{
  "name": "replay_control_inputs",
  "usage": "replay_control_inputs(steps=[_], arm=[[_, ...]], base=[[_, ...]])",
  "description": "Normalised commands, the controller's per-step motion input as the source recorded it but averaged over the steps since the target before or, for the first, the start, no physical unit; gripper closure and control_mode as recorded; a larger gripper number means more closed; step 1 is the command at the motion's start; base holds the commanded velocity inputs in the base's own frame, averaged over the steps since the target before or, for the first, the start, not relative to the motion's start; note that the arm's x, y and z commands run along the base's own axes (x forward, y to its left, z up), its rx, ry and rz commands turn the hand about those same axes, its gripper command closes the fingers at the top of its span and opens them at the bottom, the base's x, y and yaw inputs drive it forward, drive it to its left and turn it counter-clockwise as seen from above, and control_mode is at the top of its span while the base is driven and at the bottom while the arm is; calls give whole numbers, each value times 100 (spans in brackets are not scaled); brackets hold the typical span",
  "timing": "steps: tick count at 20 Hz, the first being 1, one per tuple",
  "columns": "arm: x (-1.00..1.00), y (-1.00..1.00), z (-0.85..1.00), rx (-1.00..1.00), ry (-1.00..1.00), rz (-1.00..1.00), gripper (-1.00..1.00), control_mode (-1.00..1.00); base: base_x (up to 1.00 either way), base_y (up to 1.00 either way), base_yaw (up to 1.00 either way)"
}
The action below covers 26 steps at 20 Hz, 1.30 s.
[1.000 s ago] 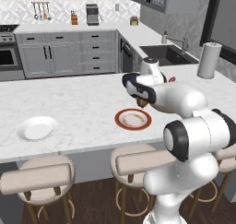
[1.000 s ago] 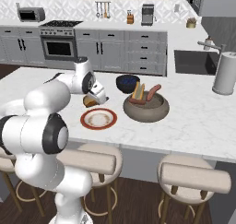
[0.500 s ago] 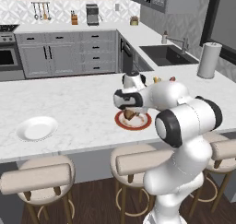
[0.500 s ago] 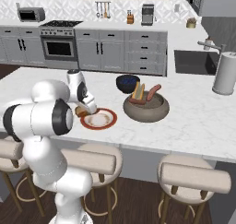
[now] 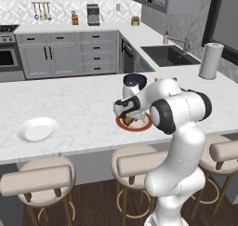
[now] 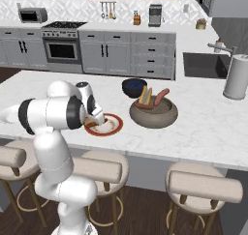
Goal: Place one bun and one sausage from the bowl on each plate.
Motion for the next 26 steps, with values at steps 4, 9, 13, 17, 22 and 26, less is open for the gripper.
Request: replay_control_inputs(steps=[4, 9, 13, 17, 22, 26], arm=[[37, 0, -19, 0, -9, -1, 100, -100], [29, 0, -19, -1, -8, -1, 100, -100], [13, 0, -15, -2, -10, -1, -100, -100], [1, 0, -5, 0, 0, -1, -100, -100], [0, -5, 8, 1, 2, 0, -100, -100], [-28, -7, 68, 4, 1, 0, -100, -100]], base=[[0, 0, 0], [0, 0, 0], [0, 0, 0], [0, 0, 0], [0, 0, 0], [0, 0, 0]])
